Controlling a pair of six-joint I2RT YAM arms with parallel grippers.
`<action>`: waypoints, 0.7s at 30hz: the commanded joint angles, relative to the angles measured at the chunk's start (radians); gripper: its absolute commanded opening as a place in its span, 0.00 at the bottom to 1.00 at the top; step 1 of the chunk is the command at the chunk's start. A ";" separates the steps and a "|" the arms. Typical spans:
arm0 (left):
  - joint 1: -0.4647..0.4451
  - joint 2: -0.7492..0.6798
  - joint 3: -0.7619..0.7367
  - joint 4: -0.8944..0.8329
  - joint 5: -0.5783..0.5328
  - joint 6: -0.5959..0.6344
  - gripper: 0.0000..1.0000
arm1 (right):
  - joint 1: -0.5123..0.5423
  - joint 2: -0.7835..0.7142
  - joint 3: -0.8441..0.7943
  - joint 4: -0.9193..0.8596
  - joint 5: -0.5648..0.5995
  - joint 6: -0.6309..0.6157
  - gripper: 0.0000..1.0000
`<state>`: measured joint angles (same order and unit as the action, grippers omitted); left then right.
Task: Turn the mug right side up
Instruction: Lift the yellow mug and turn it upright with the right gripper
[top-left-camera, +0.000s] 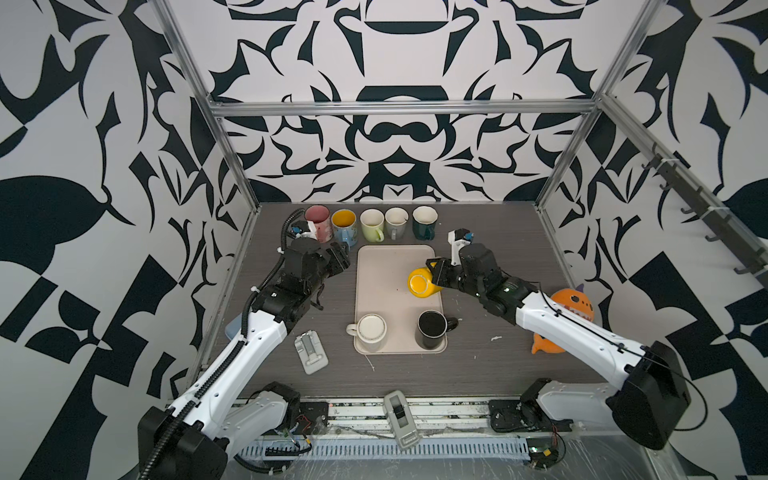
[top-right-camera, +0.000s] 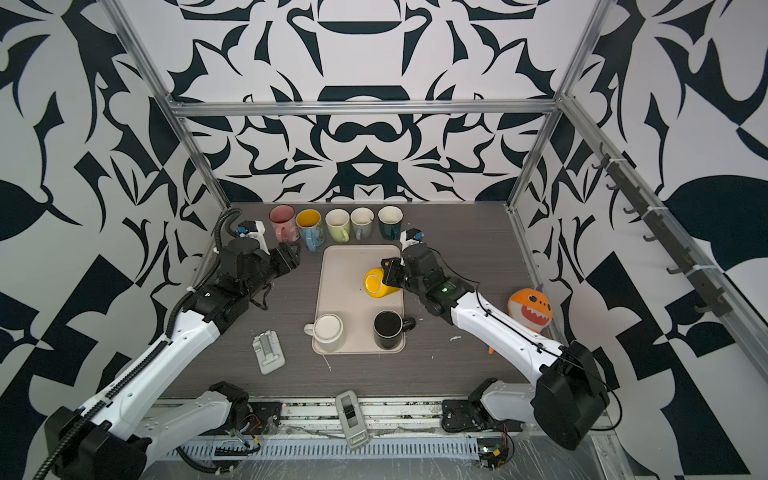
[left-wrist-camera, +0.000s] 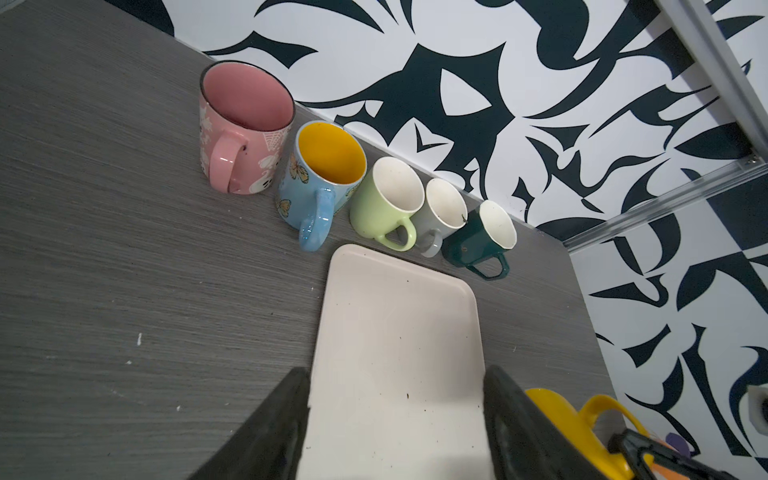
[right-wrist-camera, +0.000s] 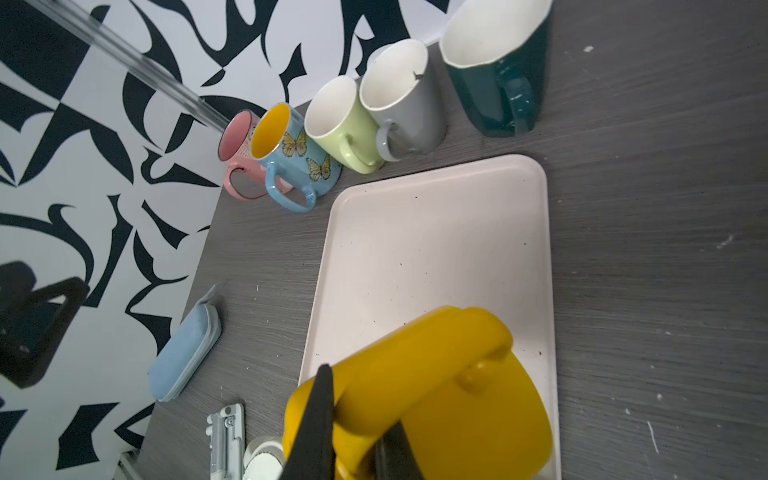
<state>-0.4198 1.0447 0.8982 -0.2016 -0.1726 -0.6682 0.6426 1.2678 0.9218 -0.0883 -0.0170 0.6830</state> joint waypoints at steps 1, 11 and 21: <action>0.003 0.016 0.034 0.008 0.017 0.015 0.69 | 0.025 -0.013 0.061 0.142 0.057 -0.134 0.00; 0.004 0.062 0.126 0.016 0.080 0.094 0.68 | 0.146 -0.005 0.079 0.236 0.184 -0.459 0.00; 0.003 0.135 0.324 -0.072 0.265 0.317 0.69 | 0.298 0.060 0.144 0.283 0.456 -0.958 0.00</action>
<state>-0.4198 1.1603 1.1622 -0.2230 0.0097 -0.4465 0.9092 1.3373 0.9932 0.0505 0.2947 -0.0383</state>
